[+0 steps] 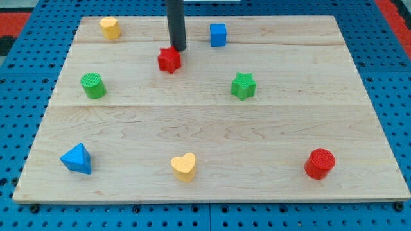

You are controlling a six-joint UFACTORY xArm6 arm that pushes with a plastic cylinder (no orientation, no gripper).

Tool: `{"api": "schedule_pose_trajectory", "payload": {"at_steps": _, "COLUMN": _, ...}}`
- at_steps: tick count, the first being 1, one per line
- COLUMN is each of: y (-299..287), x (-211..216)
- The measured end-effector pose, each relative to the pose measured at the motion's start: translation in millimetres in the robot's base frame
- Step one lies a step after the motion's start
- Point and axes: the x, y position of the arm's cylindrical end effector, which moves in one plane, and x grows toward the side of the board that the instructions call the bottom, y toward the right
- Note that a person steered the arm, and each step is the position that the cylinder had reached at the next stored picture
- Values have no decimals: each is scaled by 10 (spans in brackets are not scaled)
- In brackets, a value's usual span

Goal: Push the red star closer to the green star

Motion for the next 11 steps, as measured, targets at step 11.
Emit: {"api": "schedule_pose_trajectory", "payload": {"at_steps": 11, "y": 639, "x": 1250}}
